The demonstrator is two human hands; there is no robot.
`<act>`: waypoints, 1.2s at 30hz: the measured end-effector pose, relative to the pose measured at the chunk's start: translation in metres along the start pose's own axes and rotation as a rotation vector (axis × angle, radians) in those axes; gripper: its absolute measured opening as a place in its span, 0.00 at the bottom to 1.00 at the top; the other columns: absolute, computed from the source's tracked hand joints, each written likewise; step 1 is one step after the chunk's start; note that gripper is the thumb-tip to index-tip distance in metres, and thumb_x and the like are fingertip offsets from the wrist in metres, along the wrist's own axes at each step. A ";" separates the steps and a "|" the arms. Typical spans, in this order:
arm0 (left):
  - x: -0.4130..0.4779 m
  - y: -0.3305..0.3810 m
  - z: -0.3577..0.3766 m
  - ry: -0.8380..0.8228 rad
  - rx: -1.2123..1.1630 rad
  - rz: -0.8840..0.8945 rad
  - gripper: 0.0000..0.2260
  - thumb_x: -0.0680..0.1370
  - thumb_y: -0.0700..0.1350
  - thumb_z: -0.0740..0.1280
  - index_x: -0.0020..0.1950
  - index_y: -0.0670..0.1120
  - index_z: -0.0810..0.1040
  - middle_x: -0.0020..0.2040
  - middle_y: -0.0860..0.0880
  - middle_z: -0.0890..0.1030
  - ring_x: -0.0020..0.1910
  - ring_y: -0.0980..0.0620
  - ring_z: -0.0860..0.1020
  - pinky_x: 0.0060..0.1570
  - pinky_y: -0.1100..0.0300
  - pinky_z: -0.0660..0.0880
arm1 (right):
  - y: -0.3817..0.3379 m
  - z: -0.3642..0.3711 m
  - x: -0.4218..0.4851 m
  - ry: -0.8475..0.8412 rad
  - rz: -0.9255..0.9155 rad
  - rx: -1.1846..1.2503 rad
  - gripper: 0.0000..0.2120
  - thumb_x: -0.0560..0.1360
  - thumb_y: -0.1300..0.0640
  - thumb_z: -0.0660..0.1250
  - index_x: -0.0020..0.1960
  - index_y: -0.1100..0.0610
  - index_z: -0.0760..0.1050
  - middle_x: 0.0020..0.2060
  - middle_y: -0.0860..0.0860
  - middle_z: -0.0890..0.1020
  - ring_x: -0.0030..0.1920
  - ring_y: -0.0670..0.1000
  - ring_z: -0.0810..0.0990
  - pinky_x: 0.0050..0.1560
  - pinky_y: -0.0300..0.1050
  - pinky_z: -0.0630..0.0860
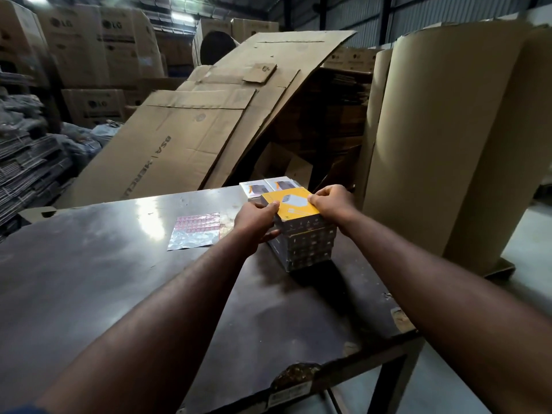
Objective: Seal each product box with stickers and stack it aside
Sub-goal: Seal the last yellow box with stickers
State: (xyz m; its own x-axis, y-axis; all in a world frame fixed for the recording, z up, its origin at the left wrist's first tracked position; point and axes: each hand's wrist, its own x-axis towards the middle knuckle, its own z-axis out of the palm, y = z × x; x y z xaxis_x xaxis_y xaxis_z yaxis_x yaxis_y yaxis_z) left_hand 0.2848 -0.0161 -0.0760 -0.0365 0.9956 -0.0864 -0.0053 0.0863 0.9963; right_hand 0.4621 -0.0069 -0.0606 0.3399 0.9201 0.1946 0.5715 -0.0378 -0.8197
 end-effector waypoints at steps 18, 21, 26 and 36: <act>0.005 -0.018 0.005 0.043 0.020 0.093 0.17 0.80 0.55 0.69 0.61 0.45 0.74 0.58 0.44 0.80 0.54 0.49 0.81 0.41 0.58 0.83 | 0.002 -0.005 0.002 -0.005 0.052 -0.002 0.21 0.78 0.52 0.70 0.68 0.60 0.72 0.61 0.56 0.78 0.60 0.55 0.78 0.61 0.54 0.78; 0.003 -0.021 0.006 0.042 0.009 0.100 0.18 0.80 0.55 0.69 0.62 0.45 0.73 0.58 0.44 0.80 0.54 0.49 0.82 0.45 0.56 0.83 | 0.002 -0.007 0.000 -0.011 0.077 0.028 0.18 0.78 0.52 0.70 0.63 0.61 0.76 0.56 0.56 0.81 0.56 0.54 0.80 0.57 0.53 0.81; 0.006 -0.021 0.010 0.054 -0.032 0.074 0.17 0.80 0.54 0.70 0.63 0.45 0.74 0.59 0.43 0.81 0.56 0.47 0.83 0.49 0.52 0.84 | -0.002 -0.009 -0.003 -0.019 0.091 0.022 0.16 0.78 0.54 0.70 0.63 0.60 0.78 0.56 0.56 0.81 0.55 0.54 0.81 0.53 0.49 0.81; -0.004 -0.013 -0.020 0.156 0.152 0.166 0.12 0.78 0.54 0.70 0.55 0.48 0.75 0.56 0.45 0.81 0.55 0.46 0.81 0.54 0.46 0.82 | -0.034 0.005 -0.033 0.168 -0.261 -0.272 0.15 0.79 0.52 0.67 0.63 0.57 0.75 0.60 0.56 0.77 0.61 0.57 0.76 0.59 0.54 0.75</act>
State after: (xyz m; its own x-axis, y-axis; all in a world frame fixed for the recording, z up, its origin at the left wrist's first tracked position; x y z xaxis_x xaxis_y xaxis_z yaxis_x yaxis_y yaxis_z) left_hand 0.2648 -0.0222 -0.0888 -0.1782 0.9798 0.0904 0.1635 -0.0611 0.9846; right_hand 0.4279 -0.0338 -0.0415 0.2619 0.8366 0.4812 0.8235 0.0663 -0.5634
